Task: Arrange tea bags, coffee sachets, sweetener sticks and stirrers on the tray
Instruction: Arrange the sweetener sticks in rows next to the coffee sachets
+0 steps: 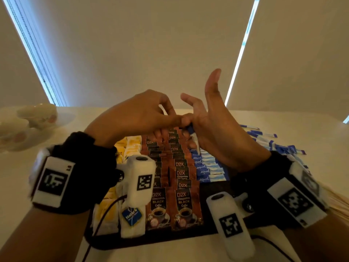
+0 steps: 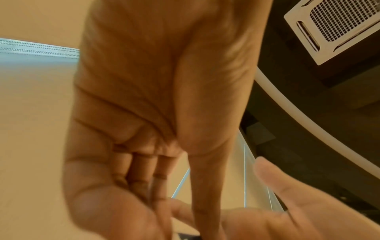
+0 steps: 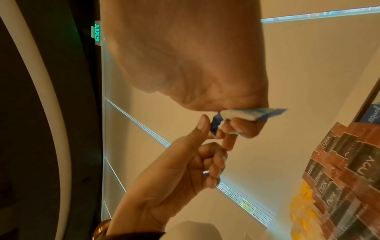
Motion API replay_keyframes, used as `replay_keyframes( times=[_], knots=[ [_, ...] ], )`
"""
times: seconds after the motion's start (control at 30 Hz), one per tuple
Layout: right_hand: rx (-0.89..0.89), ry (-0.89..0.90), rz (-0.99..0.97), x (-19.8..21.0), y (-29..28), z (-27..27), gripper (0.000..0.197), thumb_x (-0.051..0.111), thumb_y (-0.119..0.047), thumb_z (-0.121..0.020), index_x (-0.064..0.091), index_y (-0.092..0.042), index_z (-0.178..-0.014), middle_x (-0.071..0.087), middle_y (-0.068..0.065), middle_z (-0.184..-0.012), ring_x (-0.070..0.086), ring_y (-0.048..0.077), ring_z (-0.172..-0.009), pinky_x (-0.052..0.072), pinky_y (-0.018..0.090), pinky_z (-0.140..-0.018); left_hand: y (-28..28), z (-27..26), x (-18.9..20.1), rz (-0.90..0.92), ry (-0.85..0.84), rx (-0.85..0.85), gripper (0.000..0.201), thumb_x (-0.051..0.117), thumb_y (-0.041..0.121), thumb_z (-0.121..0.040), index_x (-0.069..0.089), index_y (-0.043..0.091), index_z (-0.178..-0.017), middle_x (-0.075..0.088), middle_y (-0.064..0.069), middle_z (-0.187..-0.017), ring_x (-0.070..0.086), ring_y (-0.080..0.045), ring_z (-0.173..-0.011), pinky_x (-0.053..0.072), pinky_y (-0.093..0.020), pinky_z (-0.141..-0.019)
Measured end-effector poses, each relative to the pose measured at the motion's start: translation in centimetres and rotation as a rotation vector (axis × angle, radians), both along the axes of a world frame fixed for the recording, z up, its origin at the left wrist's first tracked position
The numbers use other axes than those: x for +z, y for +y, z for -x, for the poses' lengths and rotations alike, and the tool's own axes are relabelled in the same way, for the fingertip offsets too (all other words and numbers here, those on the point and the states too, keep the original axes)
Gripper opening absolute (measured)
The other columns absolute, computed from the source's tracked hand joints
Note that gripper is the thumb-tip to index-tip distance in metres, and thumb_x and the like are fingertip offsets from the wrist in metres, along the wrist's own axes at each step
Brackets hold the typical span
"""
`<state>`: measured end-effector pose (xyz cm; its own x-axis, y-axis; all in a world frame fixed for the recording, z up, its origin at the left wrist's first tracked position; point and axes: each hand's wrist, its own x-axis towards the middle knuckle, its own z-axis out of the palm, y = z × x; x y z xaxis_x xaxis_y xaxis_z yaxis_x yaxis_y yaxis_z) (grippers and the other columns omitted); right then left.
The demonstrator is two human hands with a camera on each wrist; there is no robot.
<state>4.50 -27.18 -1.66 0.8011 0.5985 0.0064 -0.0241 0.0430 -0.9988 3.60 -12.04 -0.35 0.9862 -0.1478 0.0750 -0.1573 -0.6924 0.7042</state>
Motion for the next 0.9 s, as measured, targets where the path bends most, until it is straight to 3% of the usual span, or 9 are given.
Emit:
replay_keyframes(
  times=[0.07, 0.13, 0.17, 0.2, 0.3, 0.4, 0.57, 0.77, 0.9],
  knots=[
    [0.004, -0.081, 0.064, 0.0, 0.7, -0.1, 0.115, 0.01, -0.084, -0.053, 0.016, -0.022, -0.149, 0.063, 0.018, -0.059, 0.056, 0.017, -0.053, 0.044, 0.024, -0.048, -0.1, -0.1, -0.1, 0.0, -0.007, -0.01, 0.023, 0.064, 0.034, -0.082, 0.062, 0.012, -0.087, 0.07, -0.006, -0.072, 0.067, -0.014, -0.06, 0.055, -0.02, -0.054],
    [-0.056, -0.171, 0.126, -0.2, 1.6, -0.3, 0.136, 0.017, -0.085, -0.036, 0.028, 0.003, -0.139, 0.056, 0.039, -0.096, 0.067, 0.028, -0.07, 0.055, 0.034, -0.062, -0.2, -0.2, -0.2, 0.018, -0.02, -0.025, 0.018, 0.065, 0.028, -0.082, 0.065, 0.011, -0.087, 0.071, -0.008, -0.077, 0.069, -0.018, -0.067, 0.056, -0.024, -0.06],
    [-0.097, -0.179, 0.121, -0.3, 1.7, -0.4, 0.136, 0.018, -0.086, -0.037, 0.032, 0.015, -0.128, 0.048, 0.039, -0.104, 0.067, 0.036, -0.072, 0.056, 0.033, -0.066, -0.2, -0.1, -0.2, 0.044, -0.023, -0.029, 0.015, 0.065, 0.024, -0.082, 0.065, 0.01, -0.089, 0.071, -0.009, -0.079, 0.069, -0.02, -0.071, 0.056, -0.025, -0.062],
    [-0.122, -0.184, 0.127, -0.5, 1.6, -0.4, 0.128, 0.016, -0.085, -0.048, 0.036, 0.019, -0.121, 0.049, 0.039, -0.105, 0.065, 0.031, -0.072, 0.053, 0.025, -0.064, -0.2, -0.1, -0.2, 0.084, -0.022, -0.028, 0.012, 0.065, 0.02, -0.083, 0.065, 0.01, -0.09, 0.072, -0.01, -0.082, 0.069, -0.021, -0.074, 0.056, -0.024, -0.06],
    [-0.084, -0.191, 0.289, -1.5, -0.2, -0.2, 0.056, 0.026, -0.047, -0.097, 0.053, -0.003, -0.117, 0.065, 0.018, -0.087, 0.053, 0.013, -0.069, 0.046, 0.023, -0.063, 0.3, 0.0, -0.1, 0.197, -0.028, -0.01, 0.005, 0.067, 0.01, -0.082, 0.064, 0.009, -0.085, 0.071, -0.012, -0.084, 0.069, -0.015, -0.072, 0.052, -0.016, -0.055],
    [-0.081, -0.153, 0.337, -3.1, -2.7, -0.6, 0.024, 0.046, -0.023, -0.096, 0.065, -0.009, -0.102, 0.062, -0.003, -0.069, 0.054, 0.006, -0.061, 0.047, 0.017, -0.059, 0.9, 0.0, 0.1, 0.273, -0.035, 0.026, 0.011, 0.07, 0.008, -0.079, 0.059, 0.007, -0.076, 0.072, -0.01, -0.077, 0.07, -0.013, -0.072, 0.056, -0.019, -0.058],
    [-0.214, -0.161, 0.246, -3.8, -4.6, -0.6, 0.019, 0.05, -0.011, -0.092, 0.067, -0.007, -0.086, 0.066, -0.002, -0.063, 0.059, 0.002, -0.054, 0.049, 0.012, -0.055, 1.5, 0.0, 0.6, 0.367, -0.044, 0.086, 0.012, 0.068, 0.002, -0.078, 0.057, 0.003, -0.074, 0.072, -0.013, -0.075, 0.072, -0.017, -0.073, 0.059, -0.023, -0.061],
    [-0.279, -0.123, 0.186, -3.2, -4.8, -0.1, 0.038, 0.059, -0.034, -0.074, 0.065, -0.008, -0.1, 0.072, 0.0, -0.079, 0.065, 0.005, -0.065, 0.054, 0.015, -0.059, 1.2, 0.3, 0.9, 0.375, -0.046, 0.067, 0.011, 0.068, 0.004, -0.078, 0.057, 0.002, -0.075, 0.072, -0.013, -0.074, 0.072, -0.018, -0.073, 0.058, -0.022, -0.06],
    [-0.314, -0.075, 0.196, -3.5, -5.1, -0.4, 0.032, 0.062, -0.024, -0.081, 0.062, -0.008, -0.108, 0.072, 0.006, -0.09, 0.068, 0.009, -0.072, 0.057, 0.02, -0.064, -0.3, 0.2, 0.3, 0.385, -0.059, 0.027, 0.011, 0.066, 0.002, -0.081, 0.057, 0.001, -0.076, 0.072, -0.014, -0.074, 0.071, -0.017, -0.071, 0.055, -0.018, -0.057]
  ],
)
